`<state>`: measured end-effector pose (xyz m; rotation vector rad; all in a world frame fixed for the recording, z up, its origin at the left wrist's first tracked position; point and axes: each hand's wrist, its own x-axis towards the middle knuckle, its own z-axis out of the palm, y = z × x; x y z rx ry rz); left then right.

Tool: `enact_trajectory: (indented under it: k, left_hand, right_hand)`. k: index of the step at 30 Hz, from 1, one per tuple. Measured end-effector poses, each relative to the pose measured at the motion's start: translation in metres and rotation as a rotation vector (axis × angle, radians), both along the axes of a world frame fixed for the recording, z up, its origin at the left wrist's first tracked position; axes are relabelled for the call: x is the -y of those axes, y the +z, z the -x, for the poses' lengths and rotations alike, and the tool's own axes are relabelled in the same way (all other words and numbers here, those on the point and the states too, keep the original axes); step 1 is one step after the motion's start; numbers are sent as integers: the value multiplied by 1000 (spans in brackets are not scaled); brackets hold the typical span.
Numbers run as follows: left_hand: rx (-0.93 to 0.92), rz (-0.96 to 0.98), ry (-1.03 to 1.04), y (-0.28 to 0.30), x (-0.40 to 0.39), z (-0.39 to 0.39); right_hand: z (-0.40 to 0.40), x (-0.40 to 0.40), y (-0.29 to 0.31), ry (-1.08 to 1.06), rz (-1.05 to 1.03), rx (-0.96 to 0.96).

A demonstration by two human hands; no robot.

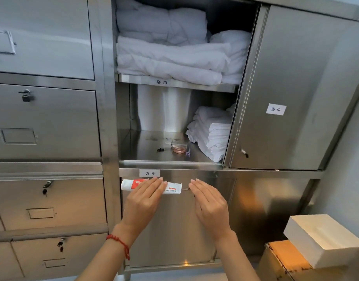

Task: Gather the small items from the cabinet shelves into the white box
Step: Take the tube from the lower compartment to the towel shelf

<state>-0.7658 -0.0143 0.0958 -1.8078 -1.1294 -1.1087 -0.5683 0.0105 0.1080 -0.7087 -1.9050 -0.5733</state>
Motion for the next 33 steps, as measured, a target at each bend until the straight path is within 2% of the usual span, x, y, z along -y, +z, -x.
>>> enact_trajectory:
  k: [9, 24, 33]
  left_hand:
    - [-18, -77, 11, 14, -91, 44]
    - [-35, 117, -19, 6, -198, 98]
    - [-17, 119, 19, -18, -272, 104]
  right_hand:
    - [49, -89, 11, 2, -30, -26]
    - [105, -208, -4, -19, -61, -63]
    - [110, -286, -22, 27, -27, -51]
